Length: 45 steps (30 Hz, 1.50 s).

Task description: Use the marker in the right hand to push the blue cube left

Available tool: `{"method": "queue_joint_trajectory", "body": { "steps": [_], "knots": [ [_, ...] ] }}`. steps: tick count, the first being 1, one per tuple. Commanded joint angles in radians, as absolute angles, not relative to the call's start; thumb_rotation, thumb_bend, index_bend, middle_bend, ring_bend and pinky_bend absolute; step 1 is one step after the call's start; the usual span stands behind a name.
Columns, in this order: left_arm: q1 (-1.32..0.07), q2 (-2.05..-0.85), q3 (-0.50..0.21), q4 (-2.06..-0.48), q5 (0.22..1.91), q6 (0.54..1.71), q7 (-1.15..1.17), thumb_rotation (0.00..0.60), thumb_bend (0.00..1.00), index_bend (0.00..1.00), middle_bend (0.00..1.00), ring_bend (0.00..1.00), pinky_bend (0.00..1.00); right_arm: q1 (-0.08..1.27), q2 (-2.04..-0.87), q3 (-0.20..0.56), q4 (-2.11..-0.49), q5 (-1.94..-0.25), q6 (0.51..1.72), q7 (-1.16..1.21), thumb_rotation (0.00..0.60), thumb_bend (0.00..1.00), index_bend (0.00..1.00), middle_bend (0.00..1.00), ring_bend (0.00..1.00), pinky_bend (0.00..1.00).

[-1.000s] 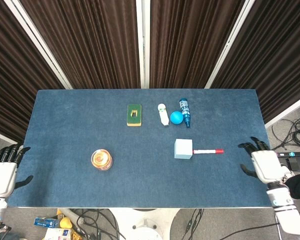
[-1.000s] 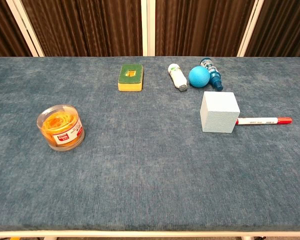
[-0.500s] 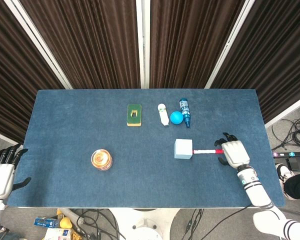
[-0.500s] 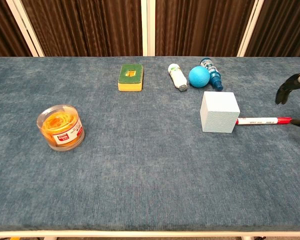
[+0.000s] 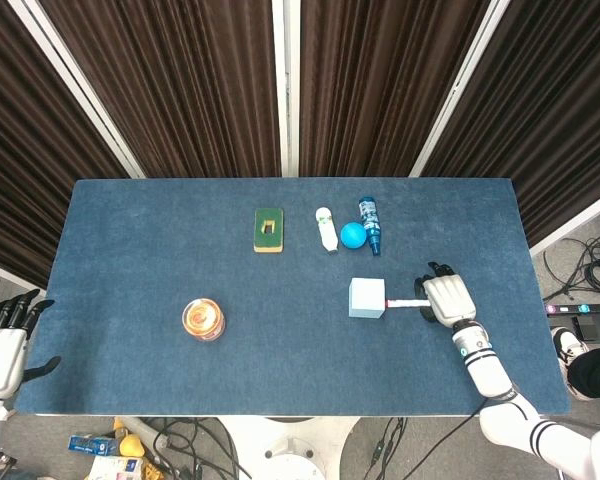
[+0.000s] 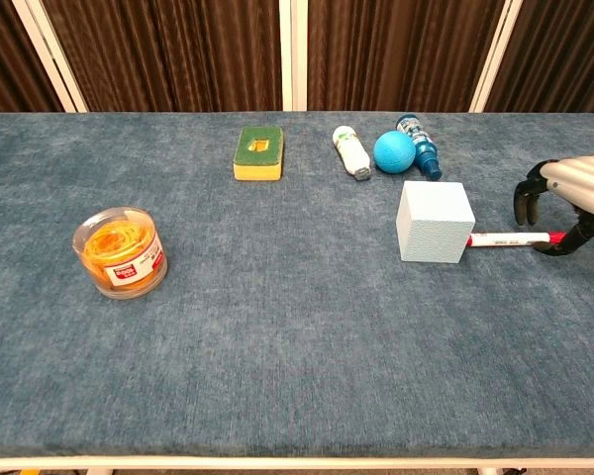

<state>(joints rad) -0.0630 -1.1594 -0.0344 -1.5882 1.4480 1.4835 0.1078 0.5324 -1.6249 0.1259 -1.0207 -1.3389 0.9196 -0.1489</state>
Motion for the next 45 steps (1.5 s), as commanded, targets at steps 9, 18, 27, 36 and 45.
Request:
{"method": "queue_joint_trajectory", "body": {
  "steps": [9, 18, 27, 36, 45],
  "knots": [
    [-0.059, -1.159, -0.035, -1.581, 1.442, 1.482, 0.099, 0.6, 0.08, 0.26, 0.2, 0.13, 0.14, 0.547, -1.657, 0.112, -0.99, -1.337, 0.912, -0.159, 0.6, 0.19, 0.49, 0.47, 0.13, 0.18],
    [-0.058, -1.163, -0.037, -1.571, 1.445, 1.485, 0.085, 0.6, 0.08, 0.26, 0.2, 0.13, 0.14, 0.549, -1.662, 0.109, -0.985, -1.337, 0.923, -0.156, 0.6, 0.31, 0.59, 0.56, 0.18, 0.18],
    [-0.06, -1.16, -0.039, -1.575, 1.451, 1.485, 0.083, 0.6, 0.08, 0.26, 0.2, 0.13, 0.14, 0.533, -1.57, 0.103, -1.065, -1.348, 0.957, -0.159, 0.6, 0.38, 0.64, 0.59, 0.21, 0.19],
    [-0.061, -1.152, -0.038, -1.591, 1.457, 1.486, 0.092, 0.6, 0.08, 0.26, 0.2, 0.13, 0.14, 0.557, -1.535, 0.119, -1.124, -1.328, 0.929, -0.168, 0.6, 0.39, 0.66, 0.61, 0.23, 0.19],
    [-0.057, -1.152, -0.035, -1.585, 1.454, 1.485, 0.082, 0.6, 0.08, 0.26, 0.2, 0.13, 0.14, 0.614, -1.593, 0.142, -1.13, -1.315, 0.895, -0.195, 0.6, 0.42, 0.67, 0.62, 0.23, 0.19]
  ]
}}
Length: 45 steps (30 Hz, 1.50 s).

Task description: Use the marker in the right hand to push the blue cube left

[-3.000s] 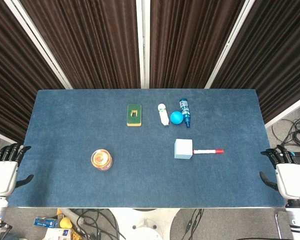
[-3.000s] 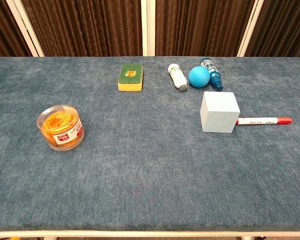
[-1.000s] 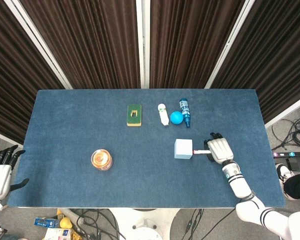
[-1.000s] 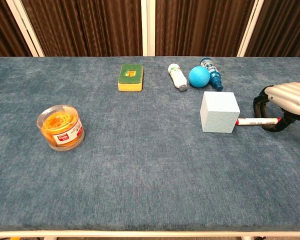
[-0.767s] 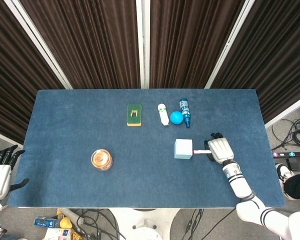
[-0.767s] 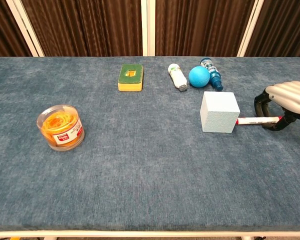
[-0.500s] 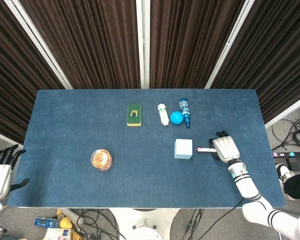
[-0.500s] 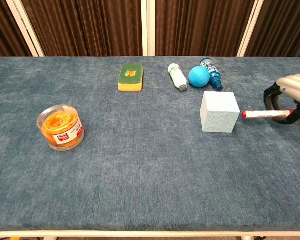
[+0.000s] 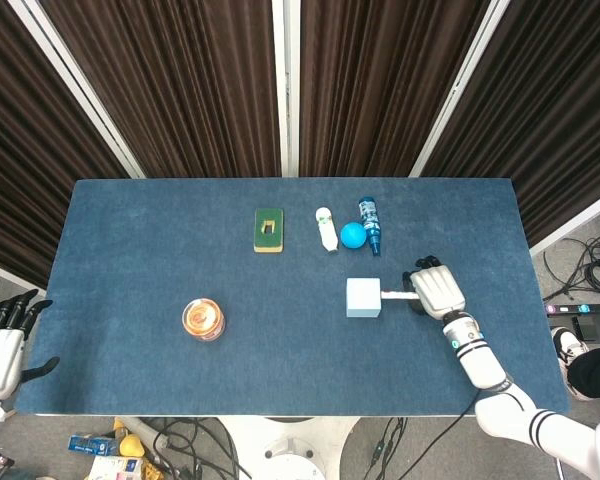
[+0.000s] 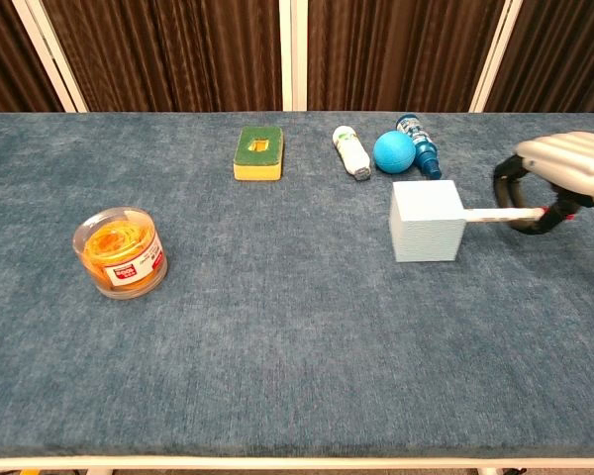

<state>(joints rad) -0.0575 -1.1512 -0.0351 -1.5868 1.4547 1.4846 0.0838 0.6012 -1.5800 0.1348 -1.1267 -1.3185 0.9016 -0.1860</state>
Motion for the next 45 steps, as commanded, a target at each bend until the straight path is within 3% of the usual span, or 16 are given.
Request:
{"method": "queue_joint_trajectory", "body": {
  "steps": [1, 16, 31, 45],
  "knots": [
    [-0.057, -1.153, -0.035, -1.583, 1.453, 1.484, 0.081, 0.6, 0.08, 0.26, 0.2, 0.13, 0.14, 0.623, -1.601, 0.146, -1.132, -1.312, 0.89, -0.201, 0.6, 0.42, 0.67, 0.62, 0.23, 0.19],
    [-0.051, -1.155, -0.034, -1.565, 1.449, 1.483, 0.06, 0.6, 0.08, 0.26, 0.2, 0.13, 0.14, 0.734, -1.72, 0.181, -1.125, -1.278, 0.833, -0.277, 0.6, 0.42, 0.68, 0.62, 0.23, 0.19],
    [-0.058, -1.155, -0.034, -1.562, 1.465, 1.482, 0.058, 0.6, 0.08, 0.26, 0.2, 0.13, 0.14, 0.695, -1.645, 0.137, -1.23, -1.241, 0.858, -0.337, 0.6, 0.42, 0.68, 0.62, 0.23, 0.19],
    [-0.043, -1.148, -0.029, -1.556, 1.462, 1.496, 0.046, 0.6, 0.08, 0.26, 0.2, 0.13, 0.14, 0.809, -1.78, 0.2, -1.199, -1.154, 0.801, -0.431, 0.6, 0.42, 0.68, 0.62, 0.24, 0.19]
  ]
}}
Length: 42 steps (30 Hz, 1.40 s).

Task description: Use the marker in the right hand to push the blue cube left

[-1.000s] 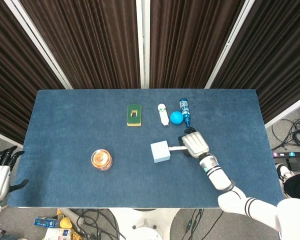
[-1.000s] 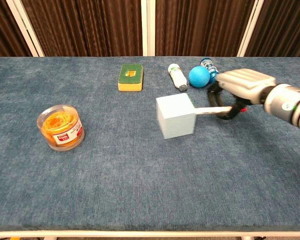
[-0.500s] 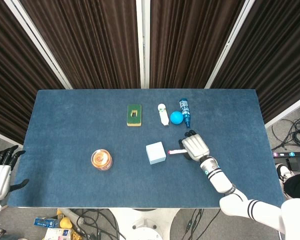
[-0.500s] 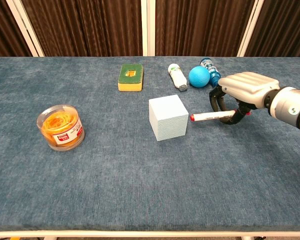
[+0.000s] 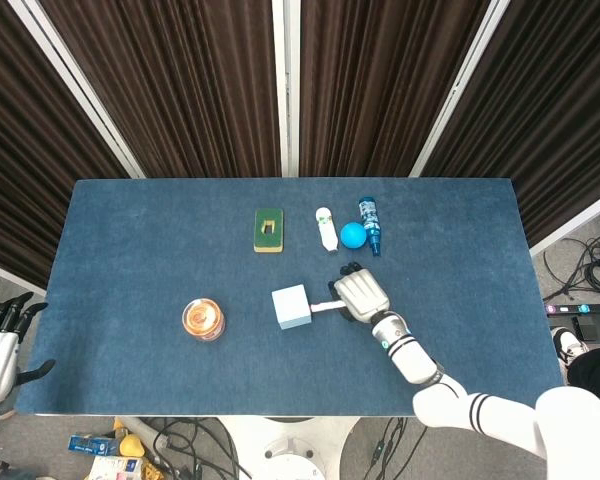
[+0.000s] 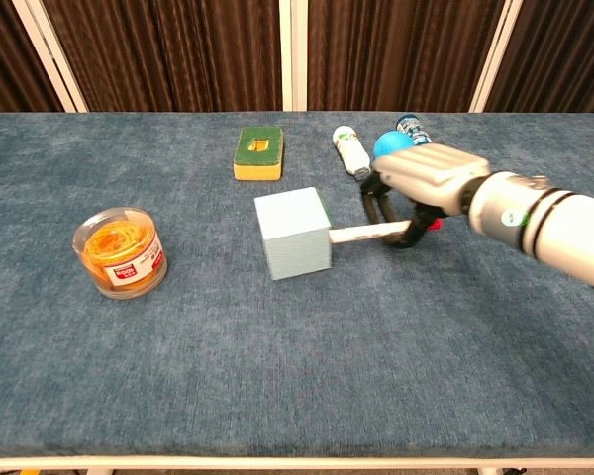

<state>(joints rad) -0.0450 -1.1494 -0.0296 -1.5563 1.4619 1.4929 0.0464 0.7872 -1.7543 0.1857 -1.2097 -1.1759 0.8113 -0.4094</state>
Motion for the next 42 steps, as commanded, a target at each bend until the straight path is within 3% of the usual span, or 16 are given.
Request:
{"method": "queue_joint_trajectory", "body": {
  "steps": [1, 13, 26, 34, 42],
  "knots": [
    [-0.041, -1.147, -0.029, -1.556, 1.463, 1.499, 0.046, 0.6, 0.08, 0.26, 0.2, 0.13, 0.14, 0.82, -1.795, 0.205, -1.193, -1.143, 0.797, -0.443, 0.6, 0.42, 0.68, 0.62, 0.24, 0.19],
    [-0.031, -1.141, -0.026, -1.562, 1.464, 1.509, 0.049, 0.6, 0.08, 0.26, 0.2, 0.13, 0.14, 0.917, -1.905, 0.245, -1.135, -1.051, 0.775, -0.539, 0.6, 0.42, 0.69, 0.62, 0.24, 0.19],
    [-0.047, -1.154, -0.03, -1.551, 1.481, 1.496, 0.041, 0.6, 0.08, 0.26, 0.2, 0.13, 0.14, 0.792, -1.711, 0.153, -1.271, -1.044, 0.863, -0.526, 0.6, 0.39, 0.68, 0.61, 0.24, 0.18],
    [-0.049, -1.157, -0.03, -1.561, 1.489, 1.502, 0.049, 0.6, 0.08, 0.26, 0.2, 0.13, 0.14, 0.777, -1.696, 0.121, -1.27, -1.004, 0.845, -0.547, 0.6, 0.22, 0.36, 0.35, 0.07, 0.14],
    [-0.046, -1.157, -0.032, -1.557, 1.491, 1.511, 0.042, 0.6, 0.08, 0.26, 0.2, 0.13, 0.14, 0.72, -1.568, 0.112, -1.42, -1.025, 0.943, -0.537, 0.6, 0.18, 0.25, 0.28, 0.03, 0.12]
  ]
}}
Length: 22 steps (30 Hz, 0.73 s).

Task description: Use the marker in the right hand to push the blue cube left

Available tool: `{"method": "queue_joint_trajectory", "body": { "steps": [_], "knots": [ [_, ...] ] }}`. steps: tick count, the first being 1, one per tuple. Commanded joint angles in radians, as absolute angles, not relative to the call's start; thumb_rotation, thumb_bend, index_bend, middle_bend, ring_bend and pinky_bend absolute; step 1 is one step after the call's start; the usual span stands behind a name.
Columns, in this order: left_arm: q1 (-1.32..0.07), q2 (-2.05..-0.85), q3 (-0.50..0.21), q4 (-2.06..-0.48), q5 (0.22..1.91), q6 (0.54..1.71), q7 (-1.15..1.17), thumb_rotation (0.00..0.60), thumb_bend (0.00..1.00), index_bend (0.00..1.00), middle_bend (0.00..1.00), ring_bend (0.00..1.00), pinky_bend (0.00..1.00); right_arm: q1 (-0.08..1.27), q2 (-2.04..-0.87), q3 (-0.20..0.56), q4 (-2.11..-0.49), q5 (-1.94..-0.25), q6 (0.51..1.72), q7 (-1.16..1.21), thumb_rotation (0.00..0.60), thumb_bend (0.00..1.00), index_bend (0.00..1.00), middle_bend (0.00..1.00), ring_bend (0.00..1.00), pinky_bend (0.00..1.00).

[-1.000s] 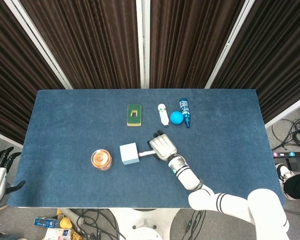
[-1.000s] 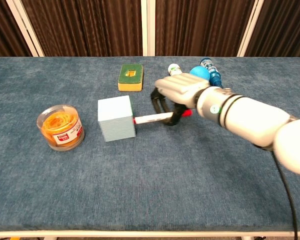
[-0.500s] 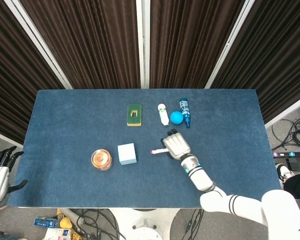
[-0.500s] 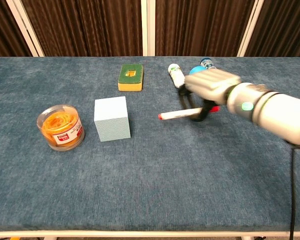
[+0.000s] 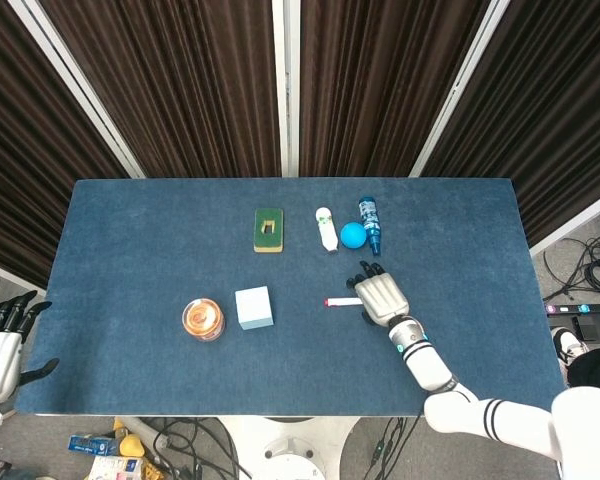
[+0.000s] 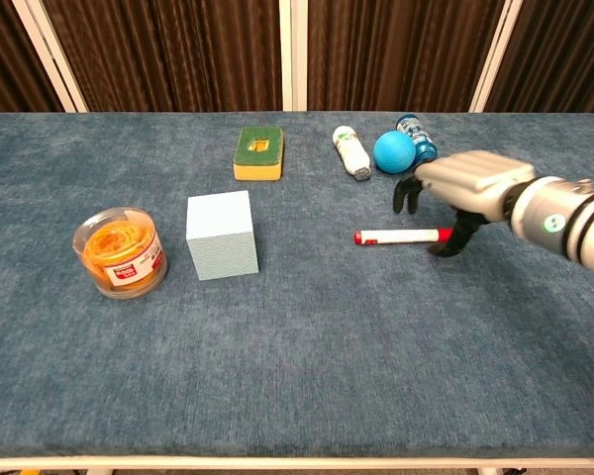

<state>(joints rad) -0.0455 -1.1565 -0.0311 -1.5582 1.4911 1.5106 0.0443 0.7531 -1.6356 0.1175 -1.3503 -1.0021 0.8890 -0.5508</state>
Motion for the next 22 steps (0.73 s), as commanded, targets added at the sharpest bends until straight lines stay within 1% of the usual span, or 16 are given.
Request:
{"method": "queue_joint_trajectory", "body": {
  "steps": [1, 6, 11, 16, 22],
  "knots": [
    [-0.046, -1.157, -0.033, -1.555, 1.489, 1.512, 0.038, 0.6, 0.08, 0.26, 0.2, 0.13, 0.14, 0.701, -1.53, 0.111, -1.456, -1.044, 0.973, -0.519, 0.6, 0.18, 0.25, 0.28, 0.03, 0.12],
    [-0.048, -1.157, -0.037, -1.547, 1.481, 1.505, 0.027, 0.6, 0.08, 0.26, 0.2, 0.13, 0.14, 0.6, -1.349, 0.085, -1.586, -1.148, 1.103, -0.419, 0.6, 0.19, 0.23, 0.26, 0.03, 0.11],
    [-0.056, -1.161, -0.042, -1.543, 1.472, 1.492, 0.026, 0.6, 0.08, 0.26, 0.2, 0.13, 0.14, 0.456, -1.189, 0.02, -1.661, -1.271, 1.256, -0.266, 0.6, 0.19, 0.2, 0.17, 0.0, 0.09],
    [-0.064, -1.163, -0.048, -1.546, 1.468, 1.484, 0.037, 0.6, 0.08, 0.26, 0.2, 0.13, 0.14, 0.316, -1.124, -0.032, -1.683, -1.348, 1.416, -0.167, 0.6, 0.19, 0.17, 0.15, 0.0, 0.08],
    [-0.071, -1.164, -0.05, -1.557, 1.469, 1.481, 0.054, 0.6, 0.08, 0.26, 0.2, 0.13, 0.14, 0.213, -1.092, -0.054, -1.698, -1.413, 1.532, -0.094, 0.6, 0.19, 0.17, 0.14, 0.0, 0.07]
  ]
}}
